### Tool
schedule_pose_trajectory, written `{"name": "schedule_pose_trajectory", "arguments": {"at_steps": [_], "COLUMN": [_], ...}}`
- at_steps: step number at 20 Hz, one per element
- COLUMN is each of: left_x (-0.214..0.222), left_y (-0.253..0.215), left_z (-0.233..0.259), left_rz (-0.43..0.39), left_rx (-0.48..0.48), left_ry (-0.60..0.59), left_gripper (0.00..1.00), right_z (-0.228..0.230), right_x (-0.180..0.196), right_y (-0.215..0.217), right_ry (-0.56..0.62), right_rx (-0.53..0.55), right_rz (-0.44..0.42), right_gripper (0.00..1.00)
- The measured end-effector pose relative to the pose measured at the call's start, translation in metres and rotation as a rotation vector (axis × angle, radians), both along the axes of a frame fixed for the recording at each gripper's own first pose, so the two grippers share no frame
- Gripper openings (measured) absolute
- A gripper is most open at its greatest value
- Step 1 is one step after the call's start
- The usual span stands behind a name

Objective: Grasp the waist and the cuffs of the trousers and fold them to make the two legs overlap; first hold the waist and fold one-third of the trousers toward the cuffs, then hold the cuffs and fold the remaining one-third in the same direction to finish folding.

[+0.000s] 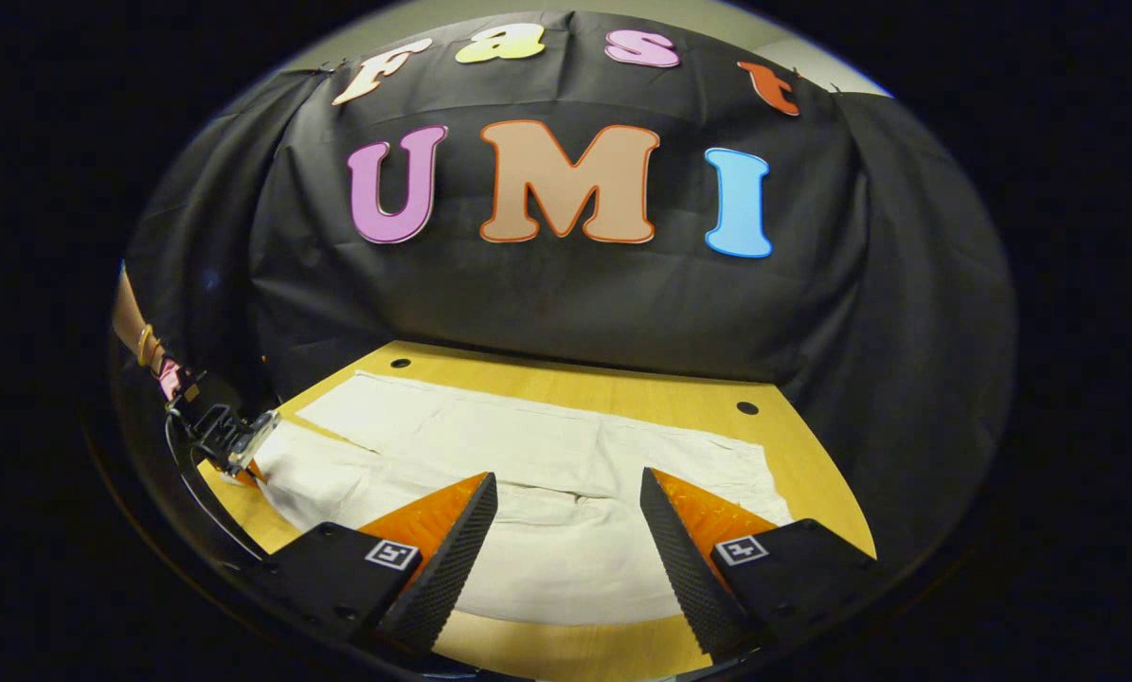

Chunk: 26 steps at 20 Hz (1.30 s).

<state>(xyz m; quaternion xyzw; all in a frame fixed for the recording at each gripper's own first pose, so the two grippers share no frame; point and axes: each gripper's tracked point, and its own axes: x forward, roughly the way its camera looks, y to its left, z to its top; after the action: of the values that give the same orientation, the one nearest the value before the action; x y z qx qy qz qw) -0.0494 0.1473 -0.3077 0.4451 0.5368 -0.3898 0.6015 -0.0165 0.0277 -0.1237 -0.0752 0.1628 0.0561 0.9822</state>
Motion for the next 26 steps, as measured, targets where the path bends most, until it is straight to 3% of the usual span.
{"name": "schedule_pose_trajectory", "arguments": {"at_steps": [5,7,10,16,22,26], "left_x": [0.001,0.002,0.002,0.001,0.000,0.000], "left_y": [0.001,0.001,0.003,0.002,0.003,0.003], "left_z": [-0.001,-0.001,-0.002,-0.001,-0.001,-0.001], "left_rz": [0.008,0.023,0.029,0.056,0.075,0.074], "left_rx": [0.017,0.044,0.073,0.099,0.118,0.119], "left_ry": [0.004,0.009,0.005,-0.007,-0.023,-0.025], "left_gripper": [0.00,0.00,0.00,0.00,0.00,0.00], "right_z": [-0.033,-0.058,-0.079,-0.136,-0.178,-0.189], "right_x": [-0.003,-0.007,-0.005,-0.018,-0.023,-0.021], "right_y": [-0.020,-0.052,-0.087,-0.141,-0.163,-0.169], "right_ry": [0.102,0.194,0.288,0.556,0.745,0.793], "right_rx": [-0.152,-0.306,-0.464,-0.649,-0.754,-0.792], "right_rz": [0.160,0.281,0.392,0.627,0.746,0.780], "right_gripper": [0.98,0.98,0.98,0.98,0.98,0.97]}}
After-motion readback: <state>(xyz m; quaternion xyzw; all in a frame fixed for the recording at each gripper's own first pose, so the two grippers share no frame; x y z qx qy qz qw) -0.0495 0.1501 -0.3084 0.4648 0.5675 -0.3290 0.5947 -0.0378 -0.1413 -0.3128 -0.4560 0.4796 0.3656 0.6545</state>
